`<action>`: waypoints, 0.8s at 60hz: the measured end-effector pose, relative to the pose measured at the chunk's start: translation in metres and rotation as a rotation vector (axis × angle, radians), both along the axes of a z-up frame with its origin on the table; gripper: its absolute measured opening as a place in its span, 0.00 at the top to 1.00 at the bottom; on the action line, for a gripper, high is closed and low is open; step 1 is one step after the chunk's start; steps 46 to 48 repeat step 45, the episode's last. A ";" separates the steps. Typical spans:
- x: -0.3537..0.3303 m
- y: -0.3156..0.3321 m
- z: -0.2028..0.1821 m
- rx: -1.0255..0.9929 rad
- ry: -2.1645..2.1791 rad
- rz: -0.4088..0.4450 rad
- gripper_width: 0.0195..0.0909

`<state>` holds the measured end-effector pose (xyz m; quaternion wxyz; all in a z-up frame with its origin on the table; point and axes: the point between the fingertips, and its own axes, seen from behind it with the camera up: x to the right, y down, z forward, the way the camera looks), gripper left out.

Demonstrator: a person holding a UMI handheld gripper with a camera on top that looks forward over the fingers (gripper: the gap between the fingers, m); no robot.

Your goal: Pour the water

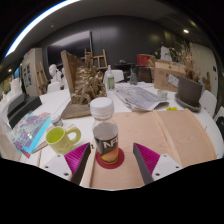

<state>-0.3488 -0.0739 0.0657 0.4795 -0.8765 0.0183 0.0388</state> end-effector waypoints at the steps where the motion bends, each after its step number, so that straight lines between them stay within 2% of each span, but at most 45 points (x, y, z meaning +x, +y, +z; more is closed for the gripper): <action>1: 0.002 -0.005 0.005 0.000 -0.006 -0.009 0.07; 15: -0.014 -0.107 0.087 -0.026 -0.111 -0.051 0.07; 25: -0.038 -0.166 0.125 -0.025 -0.155 -0.075 0.07; 33: -0.045 -0.187 0.140 -0.009 -0.175 -0.099 0.07; 48: -0.042 -0.195 0.144 -0.017 -0.201 -0.119 0.07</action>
